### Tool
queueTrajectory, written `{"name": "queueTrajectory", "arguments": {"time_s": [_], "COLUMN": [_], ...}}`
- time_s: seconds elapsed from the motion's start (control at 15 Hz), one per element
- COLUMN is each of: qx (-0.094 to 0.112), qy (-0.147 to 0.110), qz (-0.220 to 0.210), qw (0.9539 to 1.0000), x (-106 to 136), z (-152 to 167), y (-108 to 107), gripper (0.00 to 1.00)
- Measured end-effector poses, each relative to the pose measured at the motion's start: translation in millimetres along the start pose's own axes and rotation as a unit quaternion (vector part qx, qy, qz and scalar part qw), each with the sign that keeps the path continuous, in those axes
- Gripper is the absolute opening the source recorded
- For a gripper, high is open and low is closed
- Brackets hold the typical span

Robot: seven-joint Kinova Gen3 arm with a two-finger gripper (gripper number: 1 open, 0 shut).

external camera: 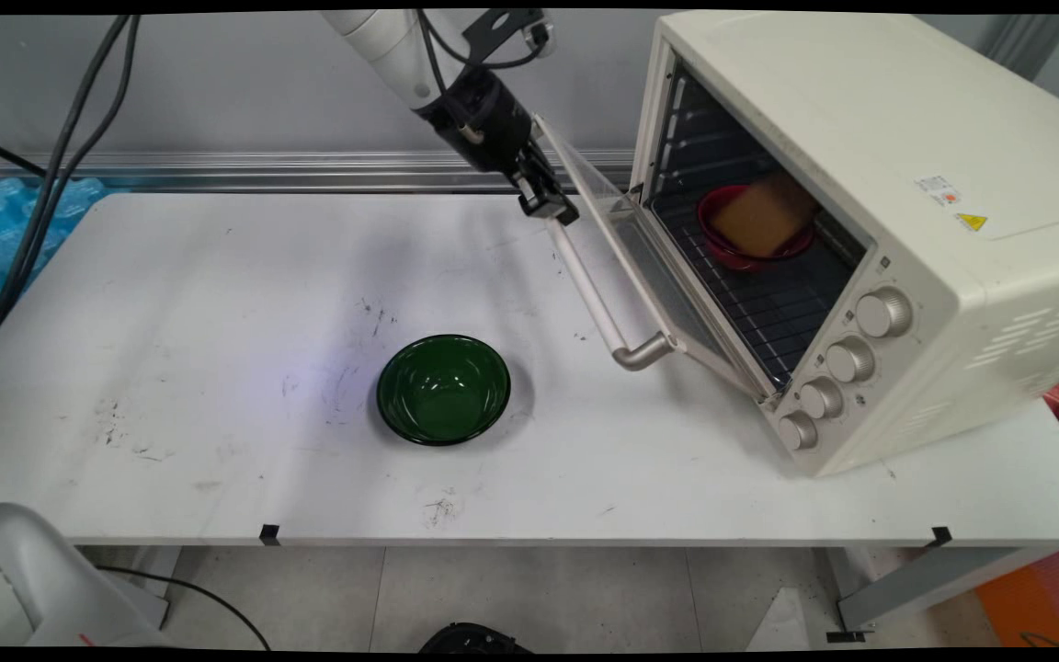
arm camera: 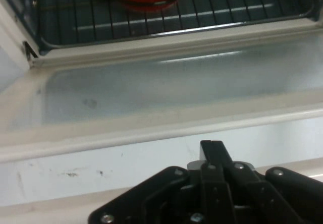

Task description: Open the oven

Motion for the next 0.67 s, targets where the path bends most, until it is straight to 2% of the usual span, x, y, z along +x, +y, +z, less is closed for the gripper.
{"name": "queueTrajectory", "arguments": {"time_s": [0.67], "qx": [0.005], "qy": [-0.011], "qz": [-0.003], "qw": [0.9999], "x": [-34], "z": [13], "y": [3], "gripper": [0.00]}}
